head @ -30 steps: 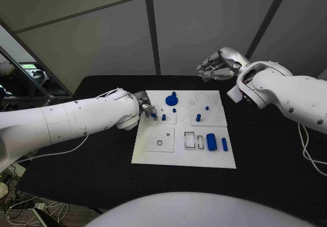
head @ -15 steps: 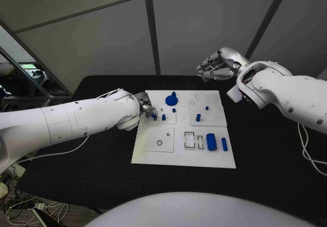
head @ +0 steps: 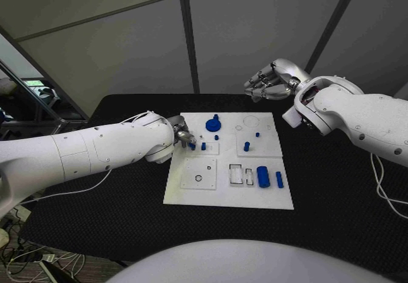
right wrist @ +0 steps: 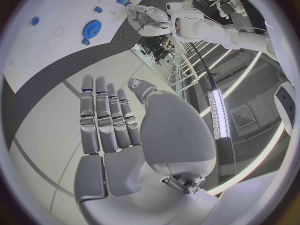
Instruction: Assemble the parts on the task board
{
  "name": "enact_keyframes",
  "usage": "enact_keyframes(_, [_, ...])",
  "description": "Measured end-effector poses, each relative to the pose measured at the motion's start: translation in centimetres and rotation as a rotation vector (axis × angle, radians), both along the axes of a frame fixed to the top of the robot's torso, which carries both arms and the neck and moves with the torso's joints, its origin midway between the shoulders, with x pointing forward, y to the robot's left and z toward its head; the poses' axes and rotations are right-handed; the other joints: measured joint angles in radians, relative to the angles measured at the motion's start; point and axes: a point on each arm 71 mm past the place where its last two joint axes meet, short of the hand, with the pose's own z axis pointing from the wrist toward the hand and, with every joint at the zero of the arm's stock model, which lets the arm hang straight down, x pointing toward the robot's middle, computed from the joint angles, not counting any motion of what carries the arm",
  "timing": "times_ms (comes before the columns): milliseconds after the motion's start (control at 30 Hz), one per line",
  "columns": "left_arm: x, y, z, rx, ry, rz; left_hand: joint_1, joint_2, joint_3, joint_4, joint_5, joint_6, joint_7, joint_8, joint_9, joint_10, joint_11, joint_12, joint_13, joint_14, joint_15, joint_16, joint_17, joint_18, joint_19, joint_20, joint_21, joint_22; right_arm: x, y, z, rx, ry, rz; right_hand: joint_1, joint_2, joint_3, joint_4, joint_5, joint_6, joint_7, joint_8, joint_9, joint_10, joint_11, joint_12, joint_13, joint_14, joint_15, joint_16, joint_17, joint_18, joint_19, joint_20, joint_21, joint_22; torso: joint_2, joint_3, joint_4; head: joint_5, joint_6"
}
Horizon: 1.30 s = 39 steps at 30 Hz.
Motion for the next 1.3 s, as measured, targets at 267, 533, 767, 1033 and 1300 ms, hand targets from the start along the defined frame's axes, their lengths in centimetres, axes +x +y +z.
enact_keyframes(267, [-0.03, 0.06, -0.01, 0.004, 0.005, -0.006, -0.003, 0.003, -0.004, -0.004, 0.0, -0.007, 0.0, 0.006, 0.0, 0.0, 0.0, 0.009, 0.003, 0.0, 0.0, 0.004, 0.0, 0.049, 0.0, 0.0, 0.004, 0.0, 0.0, -0.03, 0.0, -0.001, 0.0, -0.001, 0.002, 0.002, 0.0, 0.0, 0.0, 0.0, 0.0, 0.0, 0.0, 0.0, 0.0, 0.0, 0.0, 0.0, 0.0, 0.0, -0.001, 0.0, 0.0, 0.0, -0.004, -0.001, 0.0, -0.0003, 0.0009, -0.005, 0.0])
enact_keyframes(533, [-0.13, 0.0, -0.07, 0.008, 0.011, -0.015, -0.005, 0.005, -0.012, -0.012, -0.001, -0.012, -0.005, 0.015, 0.004, 0.0, 0.0, 0.017, 0.01, 0.0, 0.0, 0.004, 0.0, 0.049, 0.004, 0.004, 0.008, 0.0, -0.01, -0.05, 0.0, -0.001, 0.0, -0.001, 0.004, 0.004, 0.003, 0.003, 0.0, 0.0, 0.0, 0.0, 0.0, 0.0, 0.0, 0.0, 0.0, 0.0, 0.0, 0.0, -0.001, 0.0, 0.0, 0.0, -0.004, -0.001, 0.0, -0.0008, 0.0013, -0.002, 0.0])
enact_keyframes(767, [-0.18, 0.02, -0.09, 0.01, 0.012, -0.018, -0.009, 0.009, -0.023, -0.023, -0.001, -0.016, -0.006, 0.022, 0.014, 0.0, 0.0, 0.026, 0.014, 0.0, 0.0, 0.008, 0.0, 0.049, 0.004, 0.004, 0.008, 0.0, -0.03, -0.09, 0.01, -0.002, 0.0, -0.001, 0.004, 0.004, 0.003, 0.003, 0.0, 0.0, 0.0, 0.0, 0.0, 0.0, 0.0, 0.0, 0.0, 0.0, 0.0, 0.0, -0.002, 0.0, 0.0, 0.0, -0.004, -0.001, -0.001, -0.0008, 0.0013, 0.002, 0.0])
enact_keyframes(1033, [-0.22, 0.0, -0.09, 0.012, 0.01, -0.021, -0.013, 0.013, -0.029, -0.029, -0.004, -0.02, -0.009, 0.023, 0.022, 0.0, 0.0, 0.031, 0.017, 0.0, 0.0, 0.008, 0.0, 0.049, 0.004, 0.004, 0.008, 0.0, -0.04, -0.11, 0.02, -0.002, -0.001, -0.001, 0.004, 0.004, 0.003, 0.003, 0.0, 0.0, 0.0, 0.0, 0.0, 0.0, 0.0, 0.0, 0.0, 0.0, 0.0, 0.0, -0.002, 0.0, 0.0, 0.0, -0.004, -0.001, 0.0, -0.0009, 0.0011, 0.0, 0.0])
enact_keyframes(1300, [-0.22, 0.01, -0.08, 0.015, 0.008, -0.023, -0.02, 0.02, -0.06, -0.02, -0.004, -0.02, -0.009, 0.024, 0.037, -0.004, -0.004, 0.042, 0.023, 0.004, -0.004, 0.008, 0.0, 0.049, 0.003, 0.004, 0.008, 0.0, -0.04, -0.12, 0.02, -0.002, -0.001, -0.001, 0.004, 0.004, 0.003, 0.003, 0.0, 0.0, 0.0, 0.0, 0.0, 0.0, 0.0, 0.0, 0.0, 0.0, 0.0, 0.0, -0.002, 0.0, 0.0, 0.0, -0.004, -0.001, 0.0, -0.001, 0.0007, 0.0, 0.0])
